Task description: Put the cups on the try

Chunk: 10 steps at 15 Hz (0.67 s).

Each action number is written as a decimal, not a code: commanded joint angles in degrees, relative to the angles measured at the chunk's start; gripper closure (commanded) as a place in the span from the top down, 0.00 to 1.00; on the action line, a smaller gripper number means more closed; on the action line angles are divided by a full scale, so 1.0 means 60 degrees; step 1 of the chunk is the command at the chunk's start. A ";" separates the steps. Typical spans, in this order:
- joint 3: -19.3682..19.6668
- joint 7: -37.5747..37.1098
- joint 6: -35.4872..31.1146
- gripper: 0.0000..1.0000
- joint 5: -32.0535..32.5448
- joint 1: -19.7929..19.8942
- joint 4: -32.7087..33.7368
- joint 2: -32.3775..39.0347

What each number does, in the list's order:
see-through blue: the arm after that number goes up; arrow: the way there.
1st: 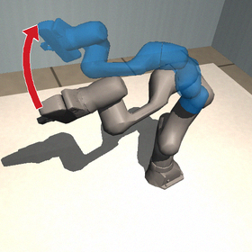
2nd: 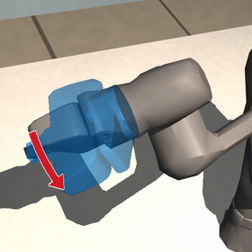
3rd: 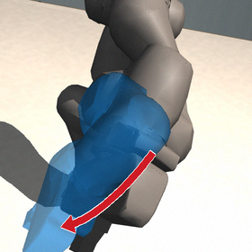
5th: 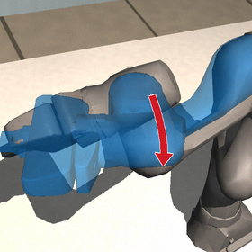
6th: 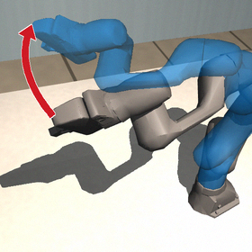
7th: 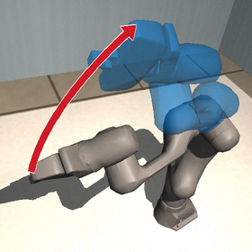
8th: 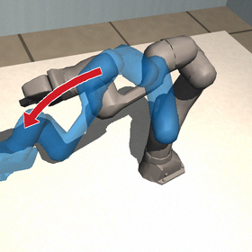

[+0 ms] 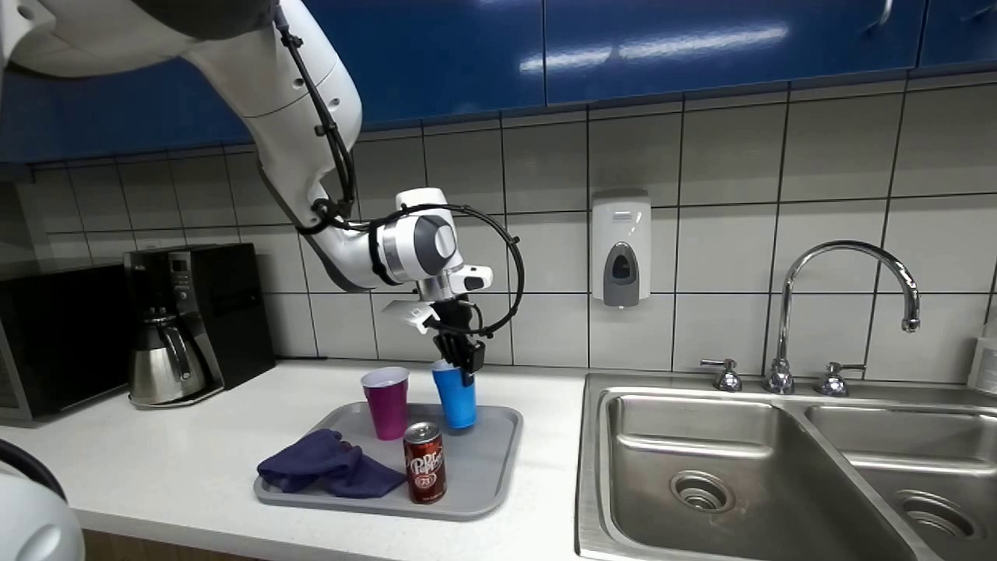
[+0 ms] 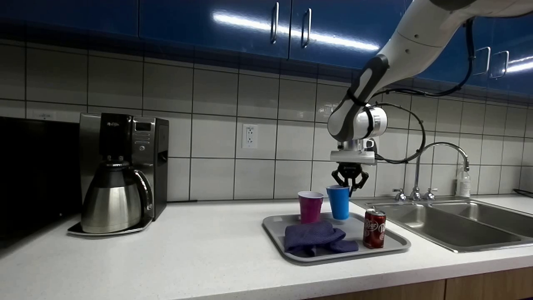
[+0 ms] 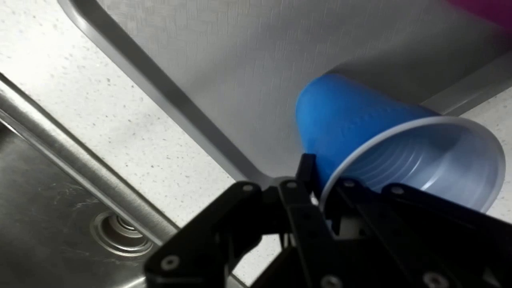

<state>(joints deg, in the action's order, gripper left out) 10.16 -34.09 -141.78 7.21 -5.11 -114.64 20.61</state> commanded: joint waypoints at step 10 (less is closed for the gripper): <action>-0.0078 0.0082 -0.0767 0.01 -0.0110 0.0114 -0.0965 -0.0557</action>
<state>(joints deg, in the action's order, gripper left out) 10.20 -34.09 -145.31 6.97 -5.08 -118.08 19.39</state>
